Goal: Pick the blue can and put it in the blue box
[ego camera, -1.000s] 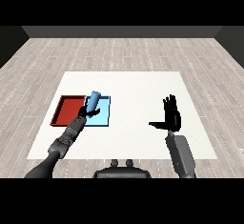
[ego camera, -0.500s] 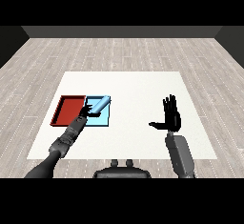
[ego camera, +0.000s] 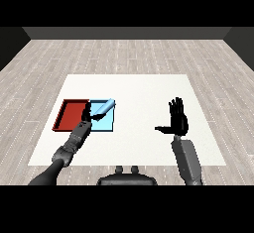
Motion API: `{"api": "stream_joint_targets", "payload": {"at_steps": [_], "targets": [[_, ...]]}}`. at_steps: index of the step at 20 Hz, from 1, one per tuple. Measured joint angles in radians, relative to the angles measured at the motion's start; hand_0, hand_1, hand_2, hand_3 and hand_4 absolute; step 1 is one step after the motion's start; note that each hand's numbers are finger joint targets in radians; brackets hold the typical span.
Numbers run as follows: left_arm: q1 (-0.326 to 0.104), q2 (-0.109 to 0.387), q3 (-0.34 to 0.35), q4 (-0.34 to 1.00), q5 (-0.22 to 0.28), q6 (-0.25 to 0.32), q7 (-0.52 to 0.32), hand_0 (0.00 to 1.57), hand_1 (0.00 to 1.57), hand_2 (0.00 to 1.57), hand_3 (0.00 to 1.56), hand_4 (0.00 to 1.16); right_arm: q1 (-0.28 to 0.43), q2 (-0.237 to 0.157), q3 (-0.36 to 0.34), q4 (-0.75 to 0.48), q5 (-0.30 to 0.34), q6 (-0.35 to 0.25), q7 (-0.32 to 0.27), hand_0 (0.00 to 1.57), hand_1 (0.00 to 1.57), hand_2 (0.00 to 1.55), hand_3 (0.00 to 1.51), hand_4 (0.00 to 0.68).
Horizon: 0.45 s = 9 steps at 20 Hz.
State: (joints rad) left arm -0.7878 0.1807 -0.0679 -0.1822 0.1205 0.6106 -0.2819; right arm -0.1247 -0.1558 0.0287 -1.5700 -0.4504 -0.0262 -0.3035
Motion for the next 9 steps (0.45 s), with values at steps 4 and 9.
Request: {"api": "stream_joint_targets", "payload": {"at_steps": [4, 9], "targets": [[0.043, 0.002, 0.037, -0.149, 0.039, -0.039, -0.193, 0.0, 0.0, 0.0, 0.0, 0.0, 0.012, -0.009, -0.012, -0.023, -0.017, 0.011, 0.009, 0.0, 0.0, 0.0, 0.0, 0.0], [0.144, -0.023, 0.034, -0.367, 0.075, -0.159, -0.382, 0.0, 0.0, 0.0, 0.0, 0.0, 0.029, -0.027, -0.007, -0.026, 0.002, 0.011, 0.026, 0.0, 0.0, 0.0, 0.0, 0.0]]}}
